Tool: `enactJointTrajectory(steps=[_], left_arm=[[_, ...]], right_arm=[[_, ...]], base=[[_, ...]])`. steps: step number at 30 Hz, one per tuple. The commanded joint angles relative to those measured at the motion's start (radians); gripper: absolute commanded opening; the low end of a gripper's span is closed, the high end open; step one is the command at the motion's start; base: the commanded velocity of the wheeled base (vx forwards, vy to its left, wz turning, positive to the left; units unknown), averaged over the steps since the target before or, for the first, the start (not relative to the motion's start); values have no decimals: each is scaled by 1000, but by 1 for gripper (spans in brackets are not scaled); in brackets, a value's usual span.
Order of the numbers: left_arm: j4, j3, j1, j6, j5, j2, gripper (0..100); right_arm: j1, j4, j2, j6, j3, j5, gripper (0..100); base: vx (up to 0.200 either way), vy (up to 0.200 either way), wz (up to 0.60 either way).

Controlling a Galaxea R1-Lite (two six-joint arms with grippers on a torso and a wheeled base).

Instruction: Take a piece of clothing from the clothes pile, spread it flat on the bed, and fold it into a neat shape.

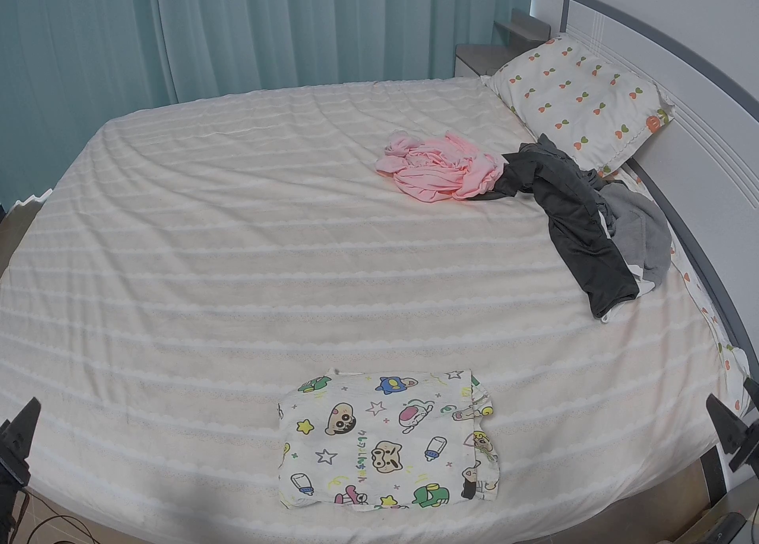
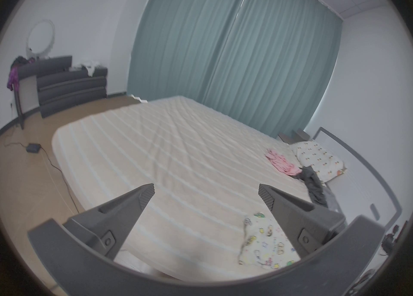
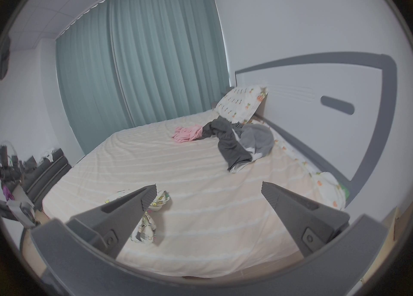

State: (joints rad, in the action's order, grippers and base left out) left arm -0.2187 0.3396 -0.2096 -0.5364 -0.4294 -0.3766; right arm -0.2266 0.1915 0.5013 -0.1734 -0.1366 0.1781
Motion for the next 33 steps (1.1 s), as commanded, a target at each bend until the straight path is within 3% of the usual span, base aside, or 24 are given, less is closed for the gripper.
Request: enactJointTrajectory(steps=[1, 7, 10, 13, 14, 19, 25, 33], left_arm=[[-182, -25, 213, 214, -32, 361, 100], [159, -303, 213, 315, 124, 361, 100], [263, -335, 213, 338, 178, 361, 100], [249, -335, 213, 363, 261, 361, 100], [245, -335, 211, 408, 327, 360, 100], [191, -333, 208, 559, 466, 347, 100], [193, -335, 202, 544, 480, 341, 100], [193, -335, 210, 533, 478, 361, 100]], right_arm=[[230, -142, -501, 169, 137, -118, 100], [230, -196, -500, 164, 135, -160, 100], [230, -195, -498, 169, 137, -166, 100], [230, -195, -498, 172, 135, -173, 100], [230, -204, -498, 184, 132, -181, 100], [222, -205, -483, 198, 132, -189, 100], [230, -190, -498, 227, 137, -206, 100], [230, -187, -498, 193, 137, -196, 100]], base=[[0, 0, 0], [0, 0, 0], [0, 0, 0], [0, 0, 0], [0, 0, 0], [0, 0, 0], [0, 0, 0], [0, 0, 0]])
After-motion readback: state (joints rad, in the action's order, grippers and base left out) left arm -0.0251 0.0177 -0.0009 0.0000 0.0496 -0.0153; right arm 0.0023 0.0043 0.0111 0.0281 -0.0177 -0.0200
